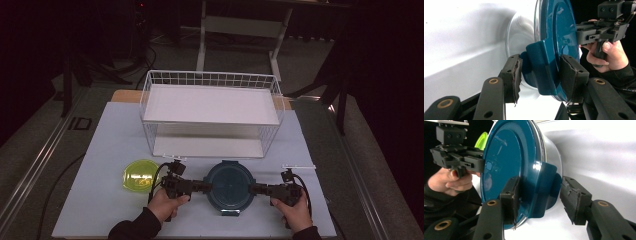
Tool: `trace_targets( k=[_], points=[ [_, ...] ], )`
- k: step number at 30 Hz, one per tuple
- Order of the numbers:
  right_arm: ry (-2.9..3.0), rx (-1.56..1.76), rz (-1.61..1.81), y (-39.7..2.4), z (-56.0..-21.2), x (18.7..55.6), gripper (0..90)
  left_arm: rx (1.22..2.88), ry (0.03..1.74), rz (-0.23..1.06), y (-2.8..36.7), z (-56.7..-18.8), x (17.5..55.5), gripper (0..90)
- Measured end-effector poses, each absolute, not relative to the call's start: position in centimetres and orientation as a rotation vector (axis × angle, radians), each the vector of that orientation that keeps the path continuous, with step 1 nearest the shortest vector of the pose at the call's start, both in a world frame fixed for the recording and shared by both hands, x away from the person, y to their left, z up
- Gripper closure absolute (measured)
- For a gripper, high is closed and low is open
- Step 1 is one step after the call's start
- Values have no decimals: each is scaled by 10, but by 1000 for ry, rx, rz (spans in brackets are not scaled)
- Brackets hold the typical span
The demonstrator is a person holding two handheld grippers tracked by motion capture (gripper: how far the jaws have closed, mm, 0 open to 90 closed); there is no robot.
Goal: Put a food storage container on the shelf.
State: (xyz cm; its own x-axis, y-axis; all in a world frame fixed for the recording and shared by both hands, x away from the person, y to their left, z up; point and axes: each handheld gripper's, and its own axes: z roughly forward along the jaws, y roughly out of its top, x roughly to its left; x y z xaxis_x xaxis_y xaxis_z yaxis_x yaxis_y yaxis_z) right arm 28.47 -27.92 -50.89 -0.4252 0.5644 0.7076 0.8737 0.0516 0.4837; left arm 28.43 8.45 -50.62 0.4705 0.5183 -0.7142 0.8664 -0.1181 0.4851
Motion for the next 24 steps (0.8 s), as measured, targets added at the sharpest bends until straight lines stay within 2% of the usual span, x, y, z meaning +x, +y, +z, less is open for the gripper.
trace_targets(
  k=[24],
  points=[
    [-2023, -1496, -1325, -276, -494, 271, 552, 1757, 1242, -417, 81, -497, 268, 565]
  ],
)
